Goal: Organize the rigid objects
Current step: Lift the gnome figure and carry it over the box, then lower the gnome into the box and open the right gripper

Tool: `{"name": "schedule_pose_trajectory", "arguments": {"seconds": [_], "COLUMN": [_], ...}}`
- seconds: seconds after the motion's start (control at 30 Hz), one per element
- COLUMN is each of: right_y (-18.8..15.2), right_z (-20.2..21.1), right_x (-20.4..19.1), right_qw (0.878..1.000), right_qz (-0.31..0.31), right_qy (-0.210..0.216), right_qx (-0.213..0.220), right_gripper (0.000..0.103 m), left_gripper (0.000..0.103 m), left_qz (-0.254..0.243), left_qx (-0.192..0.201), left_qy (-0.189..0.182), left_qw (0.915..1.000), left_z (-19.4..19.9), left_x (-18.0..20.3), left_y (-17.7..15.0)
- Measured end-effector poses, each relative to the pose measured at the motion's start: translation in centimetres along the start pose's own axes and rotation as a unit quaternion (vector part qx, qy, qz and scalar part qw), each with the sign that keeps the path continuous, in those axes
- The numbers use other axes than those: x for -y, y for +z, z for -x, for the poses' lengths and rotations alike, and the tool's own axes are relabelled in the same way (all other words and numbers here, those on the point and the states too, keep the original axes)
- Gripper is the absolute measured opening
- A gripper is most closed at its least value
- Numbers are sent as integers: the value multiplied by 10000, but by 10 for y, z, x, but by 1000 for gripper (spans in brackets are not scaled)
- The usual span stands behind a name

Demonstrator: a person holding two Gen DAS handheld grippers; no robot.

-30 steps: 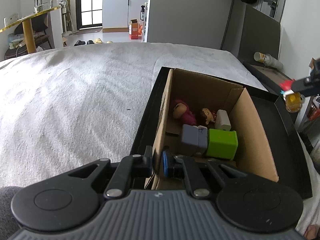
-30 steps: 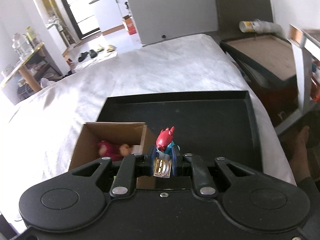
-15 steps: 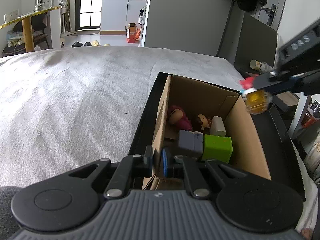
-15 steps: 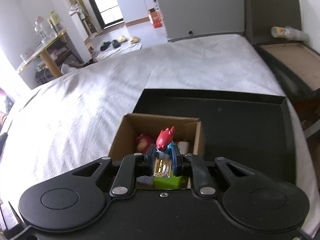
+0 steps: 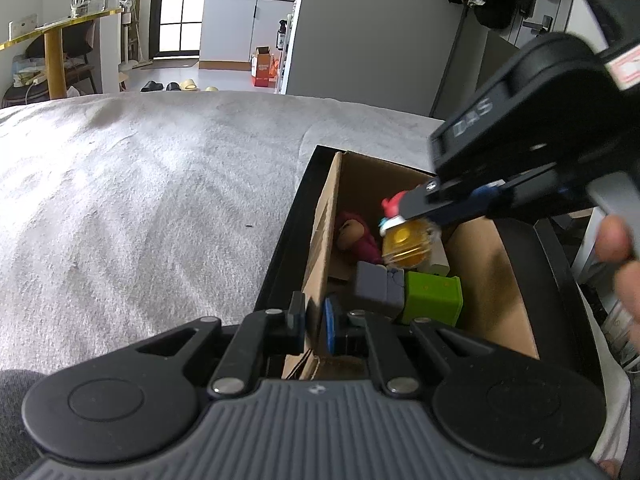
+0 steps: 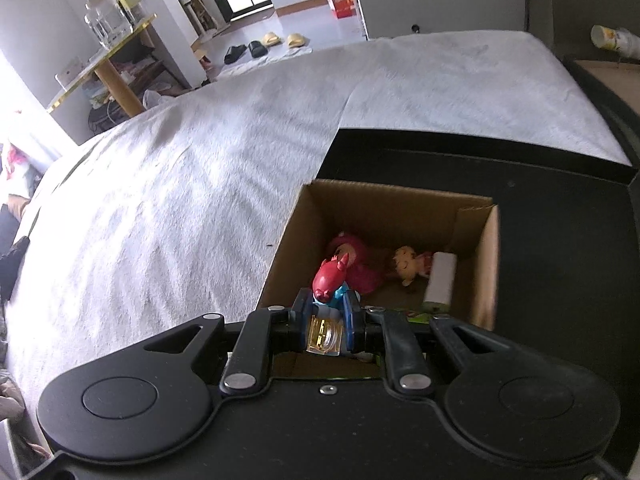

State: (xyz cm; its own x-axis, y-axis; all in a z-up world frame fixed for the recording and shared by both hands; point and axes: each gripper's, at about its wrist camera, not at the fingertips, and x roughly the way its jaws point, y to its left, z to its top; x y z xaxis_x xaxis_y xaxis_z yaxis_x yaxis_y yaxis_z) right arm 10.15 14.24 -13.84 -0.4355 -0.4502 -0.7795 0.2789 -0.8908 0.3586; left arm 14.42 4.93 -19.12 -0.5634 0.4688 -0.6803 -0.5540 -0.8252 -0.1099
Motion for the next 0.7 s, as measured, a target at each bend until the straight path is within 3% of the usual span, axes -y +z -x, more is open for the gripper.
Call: {"name": "schedule_pose_trajectory", "arguments": {"seconds": [0.23,0.3,0.4,0.7], "right_y": [-3,-1,0,-1], "right_z": [-18,-18,-15,9], "right_x": [-6,-6,-3,13], "right_qw": [9998,9991,9988,9988], "right_qz": [-141,-290,-408,-457], "right_qy": [96,315,289,195], "right_qx": [-132,-46,-2,40], "right_gripper": [17,21,31,31], "left_gripper": [9,9,9,9], "left_qz": [160,214,328,664], "left_qx": [15,11,14,45], "left_qy": [119,155,204,670], "left_qw": [9998,9997,9993,9955], "left_z": [-2,-2,-1,-5], "left_x": [-1,-2,-4,-2], "left_y": [1,1,1,5]}}
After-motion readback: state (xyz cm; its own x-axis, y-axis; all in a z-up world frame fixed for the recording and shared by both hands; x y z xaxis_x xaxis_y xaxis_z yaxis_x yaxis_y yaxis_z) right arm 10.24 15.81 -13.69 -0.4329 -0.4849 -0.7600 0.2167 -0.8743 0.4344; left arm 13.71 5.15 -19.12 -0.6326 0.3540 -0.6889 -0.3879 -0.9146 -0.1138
